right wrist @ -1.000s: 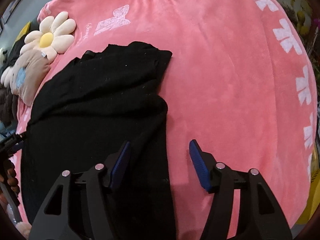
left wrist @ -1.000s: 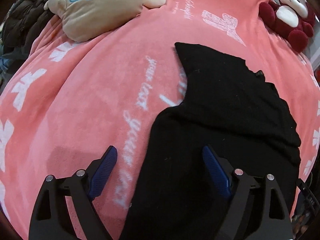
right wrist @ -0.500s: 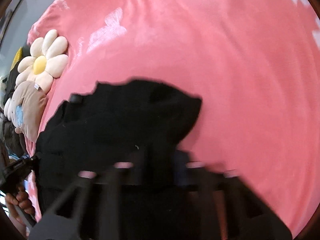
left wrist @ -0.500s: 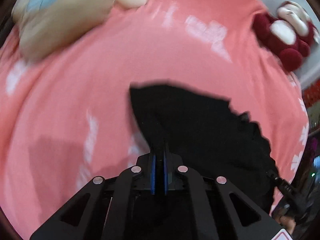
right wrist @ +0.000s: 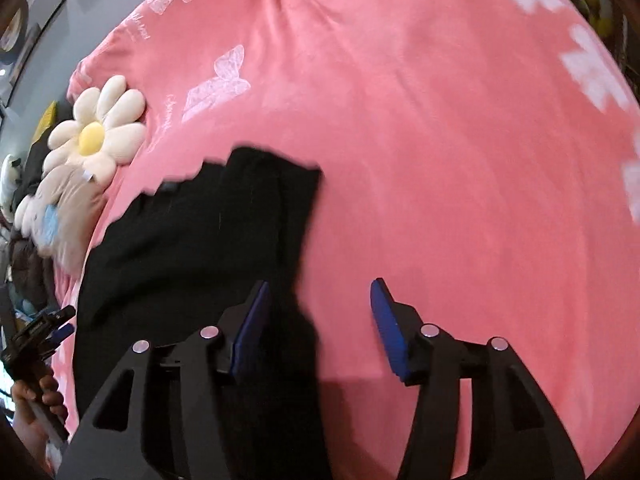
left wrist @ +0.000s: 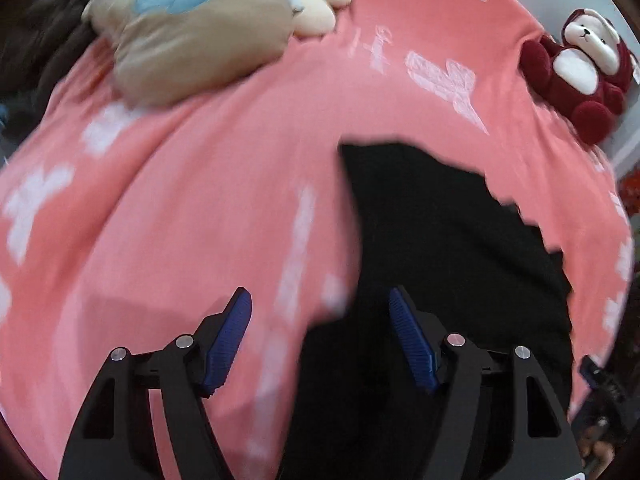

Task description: Fold small clothes

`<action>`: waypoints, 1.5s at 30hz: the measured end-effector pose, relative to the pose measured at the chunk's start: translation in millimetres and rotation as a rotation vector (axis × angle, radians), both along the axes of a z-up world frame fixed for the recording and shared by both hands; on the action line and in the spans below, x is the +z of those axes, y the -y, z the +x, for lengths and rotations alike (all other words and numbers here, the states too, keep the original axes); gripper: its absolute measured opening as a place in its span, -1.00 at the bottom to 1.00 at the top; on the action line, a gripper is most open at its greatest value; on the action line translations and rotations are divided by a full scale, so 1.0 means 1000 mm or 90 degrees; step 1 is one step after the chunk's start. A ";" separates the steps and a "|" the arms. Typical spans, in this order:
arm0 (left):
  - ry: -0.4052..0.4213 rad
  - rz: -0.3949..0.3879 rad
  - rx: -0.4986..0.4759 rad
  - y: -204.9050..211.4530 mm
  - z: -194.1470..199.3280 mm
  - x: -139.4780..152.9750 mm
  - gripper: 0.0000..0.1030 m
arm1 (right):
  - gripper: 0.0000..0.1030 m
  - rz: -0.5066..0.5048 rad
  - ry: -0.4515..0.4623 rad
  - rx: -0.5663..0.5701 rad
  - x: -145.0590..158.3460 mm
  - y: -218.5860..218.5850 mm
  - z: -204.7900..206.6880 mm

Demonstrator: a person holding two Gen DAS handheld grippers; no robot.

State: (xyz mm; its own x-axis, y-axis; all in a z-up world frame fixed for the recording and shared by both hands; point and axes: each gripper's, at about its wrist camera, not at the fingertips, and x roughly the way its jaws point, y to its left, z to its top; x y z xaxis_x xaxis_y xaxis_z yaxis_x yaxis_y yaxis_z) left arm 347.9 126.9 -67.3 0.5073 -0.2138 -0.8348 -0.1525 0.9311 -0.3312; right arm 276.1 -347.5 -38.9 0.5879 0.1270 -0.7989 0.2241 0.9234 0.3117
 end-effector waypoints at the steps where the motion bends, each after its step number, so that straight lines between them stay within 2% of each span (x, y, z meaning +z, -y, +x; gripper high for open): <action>1: -0.014 -0.005 -0.002 -0.004 -0.018 -0.003 0.33 | 0.00 0.008 -0.016 -0.001 -0.003 0.001 -0.025; 3: -0.037 -0.025 -0.011 -0.009 -0.060 -0.009 0.33 | 0.00 0.013 -0.043 -0.004 -0.008 0.003 -0.065; 7: -0.063 -0.033 -0.032 -0.008 -0.133 -0.012 0.33 | 0.00 0.006 -0.119 0.000 -0.021 -0.005 -0.124; 9: -0.076 -0.046 -0.034 -0.002 -0.154 -0.017 0.33 | 0.17 0.019 -0.146 -0.005 -0.027 -0.014 -0.148; 12: -0.084 -0.043 -0.044 0.010 -0.177 -0.017 0.37 | 0.25 0.007 -0.167 0.009 -0.034 -0.032 -0.162; 14: -0.091 -0.037 -0.052 0.017 -0.185 -0.018 0.37 | 0.27 -0.024 -0.163 0.016 -0.036 -0.044 -0.166; 16: -0.086 -0.025 -0.072 0.025 -0.190 -0.019 0.37 | 0.14 -0.049 -0.149 0.027 -0.035 -0.054 -0.165; 17: -0.083 -0.022 -0.075 0.025 -0.189 -0.019 0.31 | -0.07 -0.051 -0.140 0.032 -0.035 -0.056 -0.165; 18: -0.085 -0.029 -0.070 0.024 -0.188 -0.019 0.30 | -0.41 -0.048 -0.133 0.043 -0.033 -0.059 -0.162; 19: -0.092 -0.047 -0.065 0.019 -0.190 -0.020 0.15 | -0.60 -0.046 -0.130 0.049 -0.030 -0.061 -0.161; 20: -0.102 -0.061 -0.058 0.014 -0.190 -0.019 -0.36 | -0.92 -0.050 -0.128 0.051 -0.025 -0.063 -0.161; 21: -0.123 -0.095 -0.060 0.011 -0.189 -0.019 -0.72 | -0.94 -0.035 -0.124 0.056 -0.022 -0.062 -0.161; 22: -0.139 -0.121 -0.060 0.007 -0.190 -0.020 -0.90 | -0.94 -0.023 -0.115 0.050 -0.014 -0.061 -0.163; 23: -0.147 -0.147 -0.052 0.004 -0.194 -0.017 -0.90 | -0.94 -0.025 -0.107 0.048 -0.007 -0.060 -0.167; 26: -0.106 -0.114 -0.084 0.007 -0.210 0.015 -0.90 | -0.94 -0.020 -0.079 0.045 0.024 -0.052 -0.185; 27: -0.097 -0.117 -0.094 0.009 -0.216 0.025 -0.90 | -0.95 -0.023 -0.077 0.045 0.031 -0.050 -0.191; 29: -0.090 -0.117 -0.112 0.013 -0.229 0.041 -0.90 | -0.95 -0.048 -0.091 0.051 0.034 -0.047 -0.201; 31: -0.097 -0.092 -0.125 0.021 -0.235 0.040 -0.88 | -0.94 -0.059 -0.125 0.060 0.018 -0.045 -0.204; 33: -0.133 -0.046 -0.139 0.033 -0.236 0.021 -0.79 | -0.90 -0.039 -0.163 0.062 -0.002 -0.042 -0.205; 36: -0.165 -0.015 -0.110 0.037 -0.236 0.001 -0.70 | -0.83 -0.025 -0.181 0.037 -0.013 -0.040 -0.204; 37: -0.169 -0.003 -0.096 0.036 -0.238 -0.001 -0.49 | -0.80 -0.022 -0.180 0.036 -0.013 -0.041 -0.203; 38: -0.169 0.001 -0.081 0.035 -0.242 -0.002 -0.12 | -0.73 -0.023 -0.177 0.034 -0.012 -0.041 -0.204; 39: -0.170 0.002 -0.069 0.035 -0.243 -0.002 0.07 | -0.45 -0.022 -0.178 0.037 -0.013 -0.037 -0.209; 40: -0.169 0.000 -0.058 0.034 -0.246 -0.002 0.21 | -0.27 -0.025 -0.184 0.040 -0.015 -0.038 -0.211; 41: -0.168 -0.001 -0.056 0.034 -0.249 -0.003 0.25 | 0.02 -0.031 -0.195 0.041 -0.021 -0.038 -0.210; 43: -0.183 0.013 -0.062 0.038 -0.252 -0.011 0.36 | 0.05 -0.034 -0.205 0.043 -0.028 -0.047 -0.205; 45: -0.201 0.026 -0.069 0.044 -0.255 -0.020 0.36 | 0.05 -0.024 -0.218 0.052 -0.037 -0.052 -0.201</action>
State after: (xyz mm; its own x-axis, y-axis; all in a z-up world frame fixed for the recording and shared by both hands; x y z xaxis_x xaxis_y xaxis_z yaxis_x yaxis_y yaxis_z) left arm 92.8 82.6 -87.6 0.1983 -0.2159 -0.9561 -0.1407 0.9591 -0.2458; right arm 75.2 -295.6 -76.1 0.2744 0.1287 -0.9530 0.2347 0.9521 0.1962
